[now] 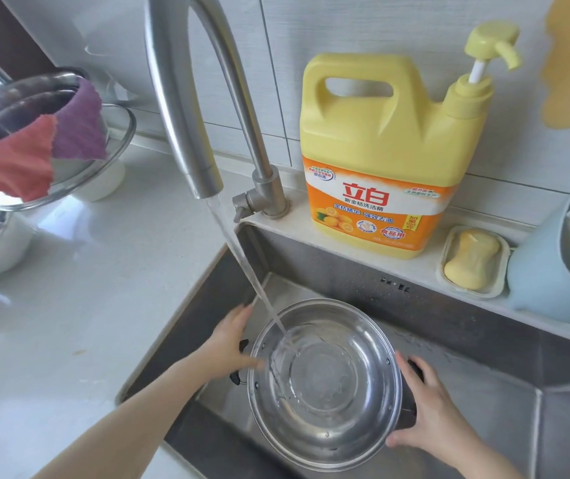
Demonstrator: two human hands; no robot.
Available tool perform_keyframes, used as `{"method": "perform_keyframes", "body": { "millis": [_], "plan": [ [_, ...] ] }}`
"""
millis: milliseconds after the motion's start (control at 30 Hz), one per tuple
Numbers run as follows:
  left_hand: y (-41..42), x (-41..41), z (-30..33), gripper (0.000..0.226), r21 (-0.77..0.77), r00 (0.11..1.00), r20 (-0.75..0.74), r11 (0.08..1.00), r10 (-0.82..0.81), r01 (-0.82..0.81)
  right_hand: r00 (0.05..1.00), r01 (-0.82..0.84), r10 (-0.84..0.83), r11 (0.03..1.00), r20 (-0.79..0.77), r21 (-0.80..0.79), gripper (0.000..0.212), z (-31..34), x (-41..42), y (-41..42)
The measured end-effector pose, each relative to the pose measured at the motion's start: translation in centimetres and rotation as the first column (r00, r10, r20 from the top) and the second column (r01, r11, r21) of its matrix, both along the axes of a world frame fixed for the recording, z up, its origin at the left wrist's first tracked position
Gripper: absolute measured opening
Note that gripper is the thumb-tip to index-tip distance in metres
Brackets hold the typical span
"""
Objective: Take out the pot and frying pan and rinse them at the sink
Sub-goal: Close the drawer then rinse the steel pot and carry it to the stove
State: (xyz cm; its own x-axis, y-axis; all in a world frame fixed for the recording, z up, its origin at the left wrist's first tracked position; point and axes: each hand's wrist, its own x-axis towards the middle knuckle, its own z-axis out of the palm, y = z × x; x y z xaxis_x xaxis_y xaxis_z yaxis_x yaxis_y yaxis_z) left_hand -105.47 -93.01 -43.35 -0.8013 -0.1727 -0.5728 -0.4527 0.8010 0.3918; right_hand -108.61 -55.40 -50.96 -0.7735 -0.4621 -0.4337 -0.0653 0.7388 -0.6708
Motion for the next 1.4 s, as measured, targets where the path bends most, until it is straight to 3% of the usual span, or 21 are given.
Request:
{"method": "perform_keyframes", "body": {
  "millis": [100,433,700,867,1033,1133,1233,1400],
  "plan": [
    [-1.3,2.2,-2.3,0.138,-0.05,0.97,0.18,0.983,-0.165,0.177,0.999,0.024,-0.022,0.999,0.037,-0.044,0.146,-0.2,-0.1,-0.2],
    [-0.2,2.4,-4.4,0.143,0.103,0.977,0.18,0.99,-0.111,0.094,0.988,0.047,-0.039,0.998,0.15,-0.051,0.147,0.1,-0.4,-0.4],
    [-1.7,-0.5,4.7,0.135,0.045,0.886,0.277,0.926,-0.371,0.374,0.965,0.045,-0.036,0.999,0.26,-0.03,0.138,4.9,1.5,0.7],
    [-2.9,-1.7,12.3,0.137,-0.017,0.865,0.208,0.882,-0.457,0.47,0.973,0.146,-0.12,0.982,0.199,-0.12,0.138,8.7,3.9,-1.0],
    [-4.3,-0.3,16.2,0.14,-0.081,0.911,-0.052,0.911,-0.41,0.405,0.983,0.185,-0.183,0.961,0.029,-0.204,0.144,13.5,3.7,-3.0],
    [-4.5,1.3,16.6,0.14,-0.041,0.924,-0.193,0.944,-0.33,0.329,0.98,0.118,-0.138,0.983,-0.141,-0.144,0.147,18.1,1.9,-2.9],
    [-4.0,2.7,16.0,0.141,0.081,0.946,-0.212,0.96,-0.246,0.268,0.966,-0.035,0.03,0.999,-0.257,-0.014,0.147,24.2,-0.2,-2.2],
    [-1.9,3.0,16.1,0.142,0.204,0.958,-0.099,0.937,-0.268,0.283,0.967,-0.145,0.194,0.952,-0.163,0.271,0.157,30.7,-3.3,-0.4]
  ]
}}
